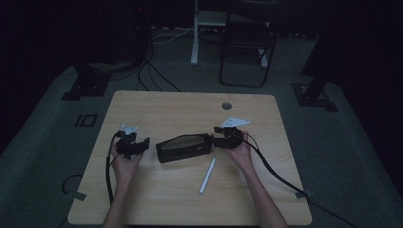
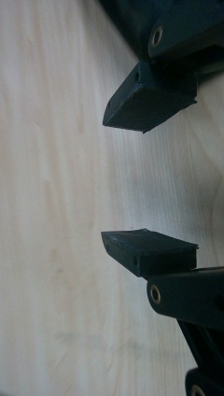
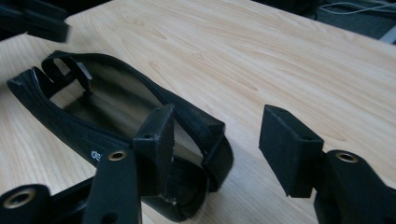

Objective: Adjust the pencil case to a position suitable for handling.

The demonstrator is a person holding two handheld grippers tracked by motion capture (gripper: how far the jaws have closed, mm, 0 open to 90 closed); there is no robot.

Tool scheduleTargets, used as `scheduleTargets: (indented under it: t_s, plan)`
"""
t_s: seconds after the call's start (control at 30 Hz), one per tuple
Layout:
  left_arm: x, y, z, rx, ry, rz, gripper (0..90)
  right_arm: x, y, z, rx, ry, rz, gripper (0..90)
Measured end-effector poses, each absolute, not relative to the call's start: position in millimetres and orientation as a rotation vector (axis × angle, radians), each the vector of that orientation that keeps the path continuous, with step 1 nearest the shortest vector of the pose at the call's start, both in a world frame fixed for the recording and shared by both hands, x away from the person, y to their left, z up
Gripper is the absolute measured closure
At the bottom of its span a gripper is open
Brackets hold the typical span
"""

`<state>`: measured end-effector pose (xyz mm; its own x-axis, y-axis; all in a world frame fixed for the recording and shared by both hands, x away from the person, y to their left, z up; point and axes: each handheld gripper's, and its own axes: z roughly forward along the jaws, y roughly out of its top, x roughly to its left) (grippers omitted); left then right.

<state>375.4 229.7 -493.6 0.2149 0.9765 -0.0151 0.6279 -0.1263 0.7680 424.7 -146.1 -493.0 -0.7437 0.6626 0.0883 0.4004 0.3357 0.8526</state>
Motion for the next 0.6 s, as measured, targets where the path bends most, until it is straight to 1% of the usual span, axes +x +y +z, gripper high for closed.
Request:
scheduleTargets:
  t_s: [0.1,0.2,0.23,0.27,0.43,0.6]
  plan:
    - [359,227,-484,1.824,1.438,0.693,38.8,425,-145,-496,0.974,2.331,1.369,47.9]
    - [349,226,-480,1.812,1.402,0.621,38.5,425,-143,-499,0.969,2.343,1.352,50.7]
    - [346,224,-480,1.817,1.391,0.612,38.1,425,-143,-499,0.973,2.344,1.339,52.9]
    - [343,222,-480,1.834,1.377,0.602,38.1,425,-143,-499,0.973,2.344,1.339,52.9]
    - [329,216,-485,1.899,1.323,0.540,36.6,426,-143,-499,0.967,2.345,1.338,60.6]
    - [325,205,-488,1.964,1.255,0.510,35.9,425,-143,-500,0.988,2.348,1.322,64.7]
